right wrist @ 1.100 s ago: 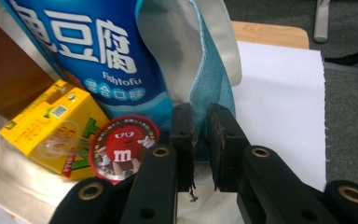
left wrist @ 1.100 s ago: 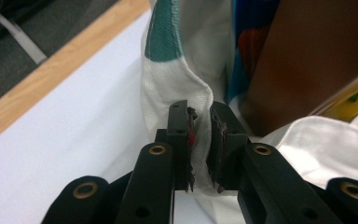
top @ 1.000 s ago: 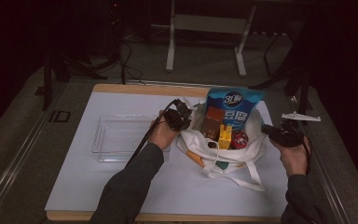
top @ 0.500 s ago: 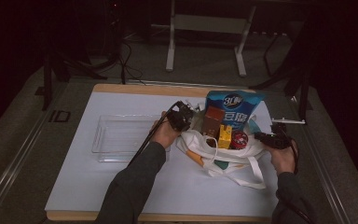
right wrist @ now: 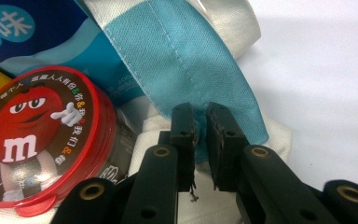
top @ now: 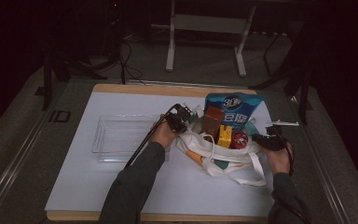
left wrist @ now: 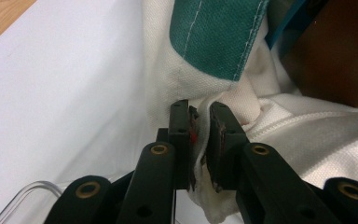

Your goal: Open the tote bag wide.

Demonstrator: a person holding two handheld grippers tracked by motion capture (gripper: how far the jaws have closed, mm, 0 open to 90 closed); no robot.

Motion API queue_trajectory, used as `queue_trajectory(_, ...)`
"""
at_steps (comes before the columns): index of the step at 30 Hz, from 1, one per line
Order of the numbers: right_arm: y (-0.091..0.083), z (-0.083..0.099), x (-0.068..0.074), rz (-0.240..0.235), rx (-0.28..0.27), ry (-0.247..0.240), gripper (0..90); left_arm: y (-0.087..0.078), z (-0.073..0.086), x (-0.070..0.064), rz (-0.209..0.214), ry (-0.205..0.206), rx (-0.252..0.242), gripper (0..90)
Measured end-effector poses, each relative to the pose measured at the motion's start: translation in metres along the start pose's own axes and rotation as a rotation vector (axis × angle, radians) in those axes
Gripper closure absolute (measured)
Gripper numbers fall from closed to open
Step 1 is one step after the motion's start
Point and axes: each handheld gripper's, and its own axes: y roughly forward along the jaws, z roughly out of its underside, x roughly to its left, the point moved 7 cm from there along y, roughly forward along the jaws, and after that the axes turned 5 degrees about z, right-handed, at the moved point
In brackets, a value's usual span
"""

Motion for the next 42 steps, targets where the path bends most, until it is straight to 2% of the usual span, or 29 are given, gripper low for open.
queue_trajectory(3, -0.004, -0.001, 0.003, 0.016, -0.008, -0.010, 79.3, 0.000, 0.000, -0.001, -0.008, 0.004, 0.005, 80.8)
queue_trajectory(6, -0.012, -0.003, 0.004, 0.011, -0.039, 0.008, 75.7, 0.000, 0.001, -0.001, -0.015, 0.015, 0.008, 80.5)
queue_trajectory(8, -0.027, -0.008, 0.006, 0.002, -0.086, 0.019, 72.7, 0.000, 0.001, -0.001, -0.014, 0.016, 0.009, 80.4)
queue_trajectory(10, -0.038, -0.010, 0.009, -0.005, -0.102, 0.017, 70.0, 0.000, 0.001, -0.001, -0.016, 0.017, 0.011, 80.4)
queue_trajectory(13, -0.057, -0.011, 0.016, -0.024, -0.127, -0.014, 68.6, 0.000, 0.002, -0.001, -0.020, 0.019, 0.011, 80.3)
queue_trajectory(16, -0.070, -0.006, 0.028, -0.047, -0.125, -0.078, 67.4, 0.000, 0.002, -0.001, -0.022, 0.019, 0.012, 80.1)
queue_trajectory(18, -0.074, -0.001, 0.036, -0.068, -0.120, -0.098, 66.7, 0.000, 0.002, -0.001, -0.024, 0.020, 0.011, 80.0)
queue_trajectory(20, -0.077, 0.006, 0.046, -0.109, -0.114, -0.122, 65.8, 0.000, 0.002, -0.001, -0.022, 0.019, 0.010, 79.9)
queue_trajectory(25, -0.073, 0.023, 0.070, -0.190, -0.099, -0.158, 64.3, -0.001, 0.003, -0.002, -0.021, 0.023, 0.006, 79.8)
queue_trajectory(27, -0.069, 0.028, 0.076, -0.206, -0.084, -0.170, 63.9, -0.001, 0.003, -0.002, -0.020, 0.024, 0.003, 79.7)
queue_trajectory(31, -0.056, 0.035, 0.079, -0.185, -0.051, -0.187, 65.1, -0.002, 0.003, -0.002, -0.013, 0.031, -0.003, 79.4)
queue_trajectory(32, -0.046, 0.040, 0.078, -0.162, -0.031, -0.193, 67.3, -0.003, 0.003, -0.003, -0.010, 0.029, -0.008, 78.9)
queue_trajectory(35, -0.031, 0.049, 0.078, -0.138, -0.002, -0.207, 68.7, -0.007, 0.003, -0.004, 0.008, 0.039, -0.030, 76.4)
queue_trajectory(38, -0.022, 0.056, 0.078, -0.131, -0.005, -0.195, 69.4, -0.014, 0.002, -0.006, 0.017, 0.073, -0.044, 74.0)
queue_trajectory(42, -0.019, 0.058, 0.079, -0.122, -0.014, -0.194, 70.0, -0.021, 0.001, -0.006, 0.048, 0.080, -0.073, 70.3)
